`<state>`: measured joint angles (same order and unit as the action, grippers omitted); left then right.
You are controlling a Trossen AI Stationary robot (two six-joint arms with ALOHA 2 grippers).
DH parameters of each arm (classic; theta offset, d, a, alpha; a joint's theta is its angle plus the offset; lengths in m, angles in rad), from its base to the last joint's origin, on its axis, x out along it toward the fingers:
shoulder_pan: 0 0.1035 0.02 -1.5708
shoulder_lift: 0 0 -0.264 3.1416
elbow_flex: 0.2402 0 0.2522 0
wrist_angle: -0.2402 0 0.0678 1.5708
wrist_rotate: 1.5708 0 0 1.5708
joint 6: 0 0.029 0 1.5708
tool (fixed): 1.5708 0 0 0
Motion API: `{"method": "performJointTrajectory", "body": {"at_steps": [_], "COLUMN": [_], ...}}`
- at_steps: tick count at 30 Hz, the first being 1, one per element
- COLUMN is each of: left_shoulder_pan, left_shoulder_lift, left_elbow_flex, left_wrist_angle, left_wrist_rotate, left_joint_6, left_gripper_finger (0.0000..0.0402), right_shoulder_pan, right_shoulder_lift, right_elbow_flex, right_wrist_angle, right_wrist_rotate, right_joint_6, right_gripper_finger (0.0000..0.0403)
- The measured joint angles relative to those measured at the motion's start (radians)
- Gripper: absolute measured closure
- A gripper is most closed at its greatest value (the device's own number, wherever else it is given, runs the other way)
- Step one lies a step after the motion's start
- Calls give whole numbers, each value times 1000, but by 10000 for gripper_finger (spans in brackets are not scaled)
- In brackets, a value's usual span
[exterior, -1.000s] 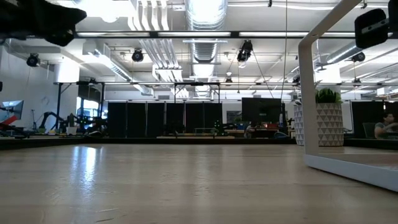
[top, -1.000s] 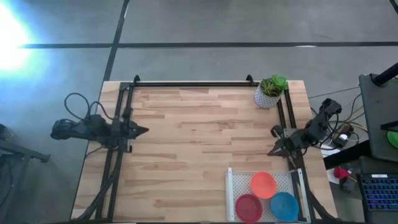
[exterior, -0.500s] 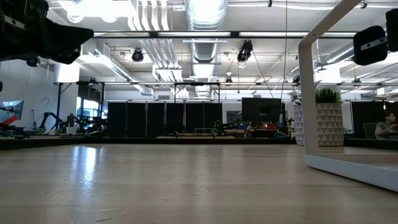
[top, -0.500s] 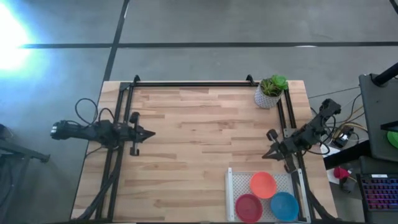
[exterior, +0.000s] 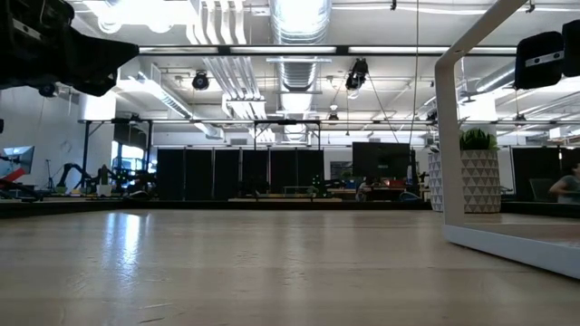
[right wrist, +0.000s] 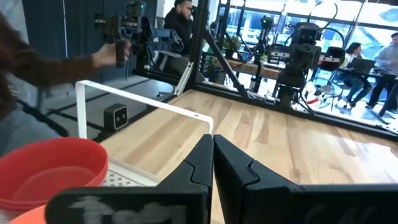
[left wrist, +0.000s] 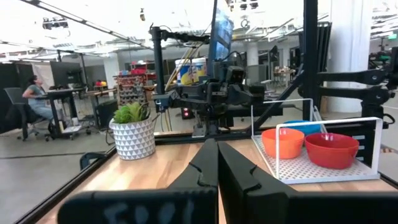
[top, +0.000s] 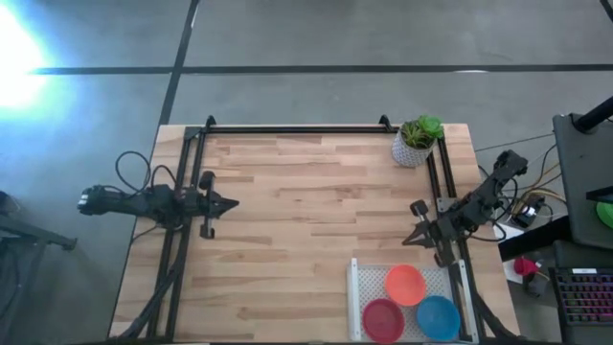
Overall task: Pick & Place Mini bowls
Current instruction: Return to Home Position
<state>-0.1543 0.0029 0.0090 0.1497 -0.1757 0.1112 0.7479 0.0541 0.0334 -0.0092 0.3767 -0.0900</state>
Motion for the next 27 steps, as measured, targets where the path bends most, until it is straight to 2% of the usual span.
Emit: {"method": "performJointTrajectory", "body": {"at_steps": [4, 15, 27], "left_shoulder_pan": [0, 0, 0], "left_shoulder_lift": [0, 0, 0], "left_elbow_flex": [0, 0, -1], "left_wrist_angle": [0, -1, -1], "left_wrist_rotate": [0, -1, -2], "left_joint_6": [0, 0, 0], "left_gripper_finger": [401, 401, 401], "right_shoulder_pan": [0, 0, 0], "right_shoulder_lift": [1, 1, 1], "right_elbow_flex": [0, 0, 0], "right_wrist_angle": [-1, 0, -1], "right_wrist_rotate": [0, 0, 0], "right_joint_6": [-4, 142, 136], "right_gripper_finger": [394, 394, 394]}}
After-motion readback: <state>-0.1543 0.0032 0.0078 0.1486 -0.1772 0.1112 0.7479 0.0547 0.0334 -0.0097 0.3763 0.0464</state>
